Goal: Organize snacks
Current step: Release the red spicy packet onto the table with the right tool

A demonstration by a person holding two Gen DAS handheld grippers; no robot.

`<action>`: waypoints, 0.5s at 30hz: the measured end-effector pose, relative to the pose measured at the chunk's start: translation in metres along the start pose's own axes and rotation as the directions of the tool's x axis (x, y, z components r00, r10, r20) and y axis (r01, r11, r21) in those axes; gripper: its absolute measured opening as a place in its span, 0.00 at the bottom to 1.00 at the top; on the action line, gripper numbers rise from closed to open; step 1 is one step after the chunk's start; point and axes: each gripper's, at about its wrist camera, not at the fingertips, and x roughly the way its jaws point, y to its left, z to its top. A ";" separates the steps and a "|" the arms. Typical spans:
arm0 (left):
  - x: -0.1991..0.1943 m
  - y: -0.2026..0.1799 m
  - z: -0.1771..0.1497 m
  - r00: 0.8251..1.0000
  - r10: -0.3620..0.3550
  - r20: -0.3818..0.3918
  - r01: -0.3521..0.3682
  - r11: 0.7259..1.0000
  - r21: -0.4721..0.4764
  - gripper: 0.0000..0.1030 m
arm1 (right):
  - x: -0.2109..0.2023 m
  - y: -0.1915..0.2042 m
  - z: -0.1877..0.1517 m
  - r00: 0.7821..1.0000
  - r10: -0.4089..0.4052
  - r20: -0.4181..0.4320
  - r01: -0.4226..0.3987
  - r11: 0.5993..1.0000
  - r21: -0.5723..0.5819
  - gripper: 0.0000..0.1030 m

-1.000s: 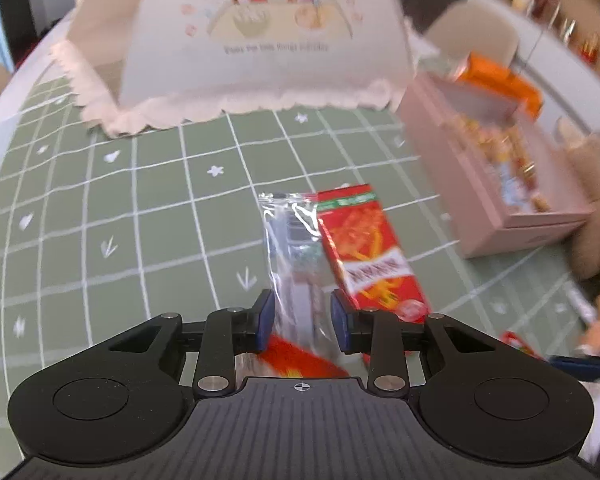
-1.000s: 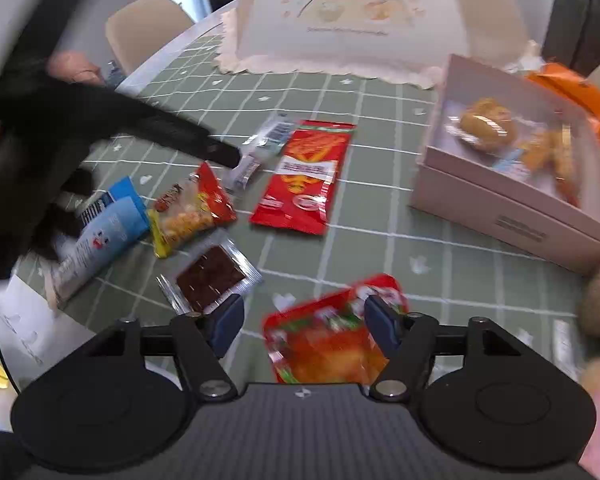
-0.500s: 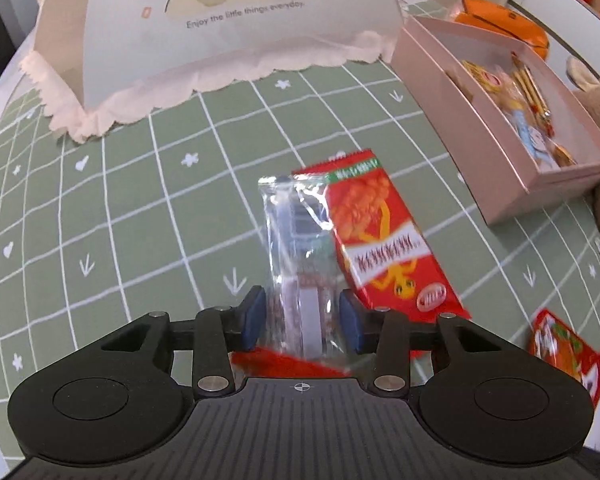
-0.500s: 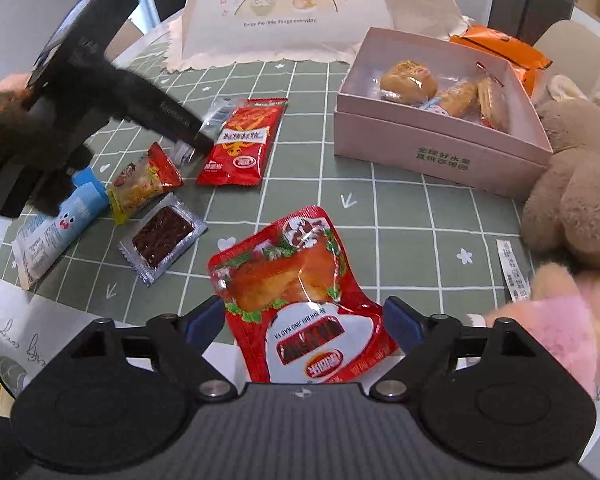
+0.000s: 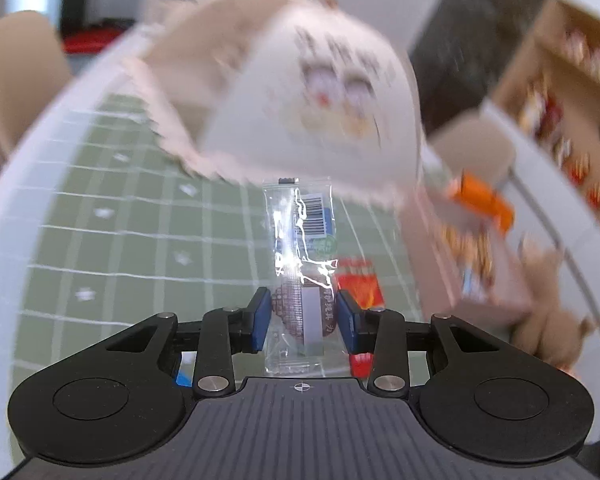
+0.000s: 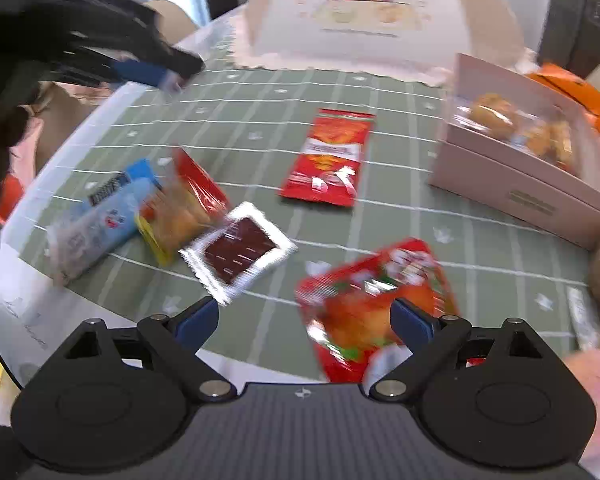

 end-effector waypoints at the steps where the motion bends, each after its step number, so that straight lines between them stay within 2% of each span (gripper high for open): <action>1: -0.010 0.006 -0.001 1.000 0.003 0.019 -0.003 1.000 -0.026 0.39 | 0.004 0.007 0.003 1.000 0.011 -0.001 -0.011 1.000 -0.015 0.90; 4: -0.033 0.024 -0.013 0.999 0.019 0.026 -0.016 0.995 -0.101 0.39 | 0.019 0.027 0.012 0.999 0.037 -0.012 -0.037 0.998 -0.051 0.90; 8: -0.047 0.030 -0.054 0.995 0.072 -0.068 -0.080 0.990 -0.117 0.39 | 0.039 0.046 0.027 0.997 0.073 -0.026 -0.074 0.995 -0.060 0.90; 11: -0.047 0.036 -0.086 0.982 0.121 -0.146 -0.141 0.981 -0.135 0.39 | 0.054 0.060 0.041 0.997 0.072 -0.018 -0.073 0.995 -0.071 0.90; 15: -0.040 0.054 -0.106 0.969 0.151 -0.195 -0.196 0.952 -0.237 0.39 | 0.074 0.079 0.055 0.998 0.061 0.023 -0.057 0.988 -0.143 0.90</action>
